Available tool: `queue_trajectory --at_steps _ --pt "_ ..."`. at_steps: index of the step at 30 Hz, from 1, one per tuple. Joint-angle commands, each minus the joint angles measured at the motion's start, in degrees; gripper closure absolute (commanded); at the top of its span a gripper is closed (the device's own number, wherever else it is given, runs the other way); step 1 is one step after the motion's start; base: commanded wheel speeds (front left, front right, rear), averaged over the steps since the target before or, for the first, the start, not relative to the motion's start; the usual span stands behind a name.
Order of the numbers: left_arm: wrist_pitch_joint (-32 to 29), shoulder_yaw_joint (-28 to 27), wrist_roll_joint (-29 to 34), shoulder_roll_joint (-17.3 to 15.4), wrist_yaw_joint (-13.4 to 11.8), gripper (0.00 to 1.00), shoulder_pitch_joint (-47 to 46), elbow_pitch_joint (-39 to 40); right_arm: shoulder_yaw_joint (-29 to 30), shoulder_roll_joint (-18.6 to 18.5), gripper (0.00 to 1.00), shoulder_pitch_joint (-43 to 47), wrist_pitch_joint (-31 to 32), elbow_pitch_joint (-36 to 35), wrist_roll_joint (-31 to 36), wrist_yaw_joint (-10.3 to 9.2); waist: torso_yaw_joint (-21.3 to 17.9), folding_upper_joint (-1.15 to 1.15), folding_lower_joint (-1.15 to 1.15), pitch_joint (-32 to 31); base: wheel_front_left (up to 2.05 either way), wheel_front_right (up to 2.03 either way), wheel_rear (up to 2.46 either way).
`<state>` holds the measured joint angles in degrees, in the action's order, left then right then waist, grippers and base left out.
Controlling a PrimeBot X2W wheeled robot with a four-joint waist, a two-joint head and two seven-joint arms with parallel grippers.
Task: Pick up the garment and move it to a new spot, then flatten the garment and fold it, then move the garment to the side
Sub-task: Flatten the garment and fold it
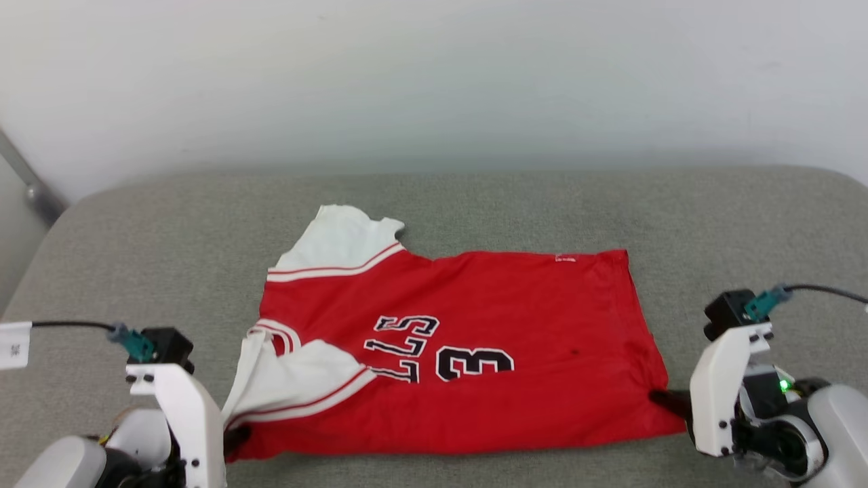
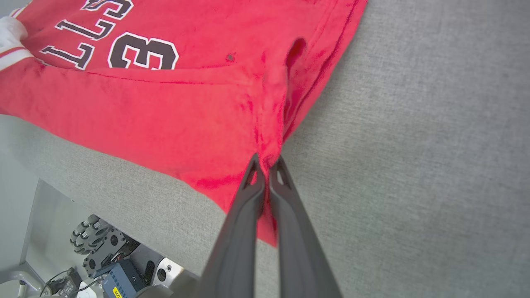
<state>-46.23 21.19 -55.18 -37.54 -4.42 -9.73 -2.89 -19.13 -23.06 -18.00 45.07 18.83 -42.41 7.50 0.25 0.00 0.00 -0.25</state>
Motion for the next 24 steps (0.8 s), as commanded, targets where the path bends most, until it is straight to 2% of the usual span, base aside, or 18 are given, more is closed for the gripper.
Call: queue_trajectory --at_steps 1,7,8,9,14,19,24 --pt "0.1 -0.4 -0.2 -0.3 -0.2 1.00 0.8 0.4 0.5 -0.1 1.00 0.9 -0.3 -0.2 -0.5 -0.02 0.5 0.00 0.00 -0.7 0.00 0.00 0.00" --pt "1.3 -0.7 -1.6 0.6 -0.6 1.00 3.8 0.1 2.9 0.5 1.00 6.3 -1.7 -0.3 0.1 -0.02 0.2 0.00 0.00 -0.1 0.00 0.00 0.00" --pt "2.3 -1.0 -1.6 1.2 -0.7 0.71 3.6 -0.6 3.4 0.9 0.63 6.8 -2.8 -0.2 0.2 -0.02 0.0 0.00 0.00 0.1 0.00 0.00 0.00" --pt "3.0 -0.9 -1.5 1.8 -0.6 0.00 3.5 -1.4 3.6 1.3 0.00 7.3 -4.4 -0.3 0.8 -0.02 -0.2 0.00 0.00 0.5 0.00 0.00 0.00" --pt "7.0 -2.1 -1.1 3.8 0.2 0.00 1.5 -4.2 4.2 2.8 0.00 9.0 -14.9 -2.1 3.4 -0.02 -1.6 0.00 0.00 1.8 0.00 0.00 0.00" --pt "12.2 -3.6 1.3 3.3 1.1 0.00 -1.3 -5.2 6.4 4.1 0.00 9.7 -26.9 -4.1 7.3 -0.02 -3.5 0.00 0.00 2.1 0.00 0.00 0.00" --pt "18.0 -5.0 5.8 2.7 0.0 0.00 -6.3 -6.1 9.5 6.1 0.00 9.3 -35.5 -6.9 12.8 -0.02 -6.2 0.00 0.00 3.9 0.00 0.00 0.00"
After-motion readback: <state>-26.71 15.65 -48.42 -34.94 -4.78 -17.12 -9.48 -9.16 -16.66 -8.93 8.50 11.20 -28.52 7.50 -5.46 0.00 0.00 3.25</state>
